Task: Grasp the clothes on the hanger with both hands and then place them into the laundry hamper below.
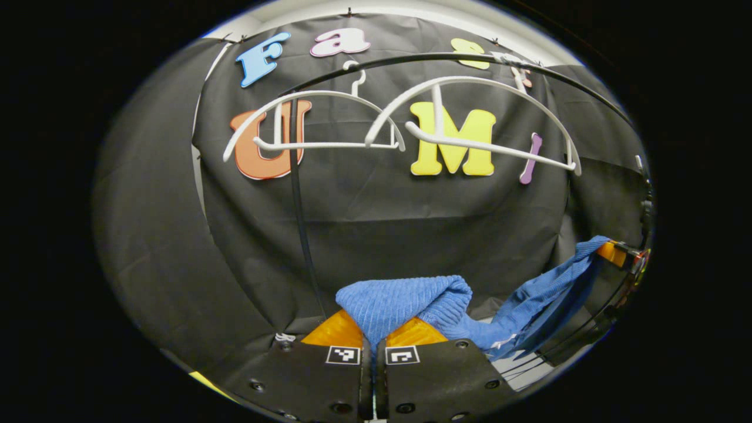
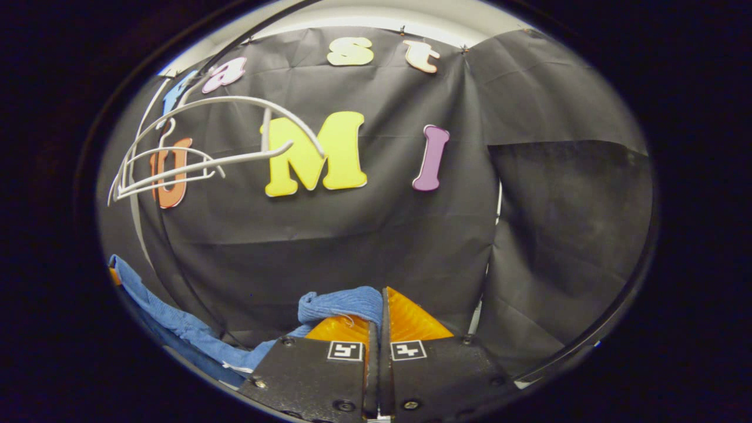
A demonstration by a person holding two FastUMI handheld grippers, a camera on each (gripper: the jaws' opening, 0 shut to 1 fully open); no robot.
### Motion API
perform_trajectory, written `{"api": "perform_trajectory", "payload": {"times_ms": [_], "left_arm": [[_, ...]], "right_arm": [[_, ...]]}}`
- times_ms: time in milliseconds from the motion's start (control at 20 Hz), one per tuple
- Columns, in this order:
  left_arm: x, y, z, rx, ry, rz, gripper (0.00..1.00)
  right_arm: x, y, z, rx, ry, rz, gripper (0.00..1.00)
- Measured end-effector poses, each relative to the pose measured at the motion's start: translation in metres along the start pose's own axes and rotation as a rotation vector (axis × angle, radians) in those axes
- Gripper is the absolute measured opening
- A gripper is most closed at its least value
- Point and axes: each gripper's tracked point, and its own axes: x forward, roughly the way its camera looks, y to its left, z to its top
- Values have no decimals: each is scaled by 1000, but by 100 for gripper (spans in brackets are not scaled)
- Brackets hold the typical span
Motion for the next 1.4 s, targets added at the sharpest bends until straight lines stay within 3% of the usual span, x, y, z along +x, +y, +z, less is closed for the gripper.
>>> {"api": "perform_trajectory", "payload": {"times_ms": [500,550,600,950,1400], "left_arm": [[-24,-52,-32,22,30,-63,2],[-26,-59,-33,30,32,-79,6],[-27,-66,-34,42,32,-94,2],[-35,-111,-31,41,14,-203,2],[-27,-126,-24,14,9,-214,2]], "right_arm": [[-34,61,-40,-33,84,167,5],[-38,68,-42,-34,94,190,5],[-41,75,-44,-34,103,213,4],[-64,124,-51,-16,187,412,4],[-74,167,-51,8,240,604,5]]}}
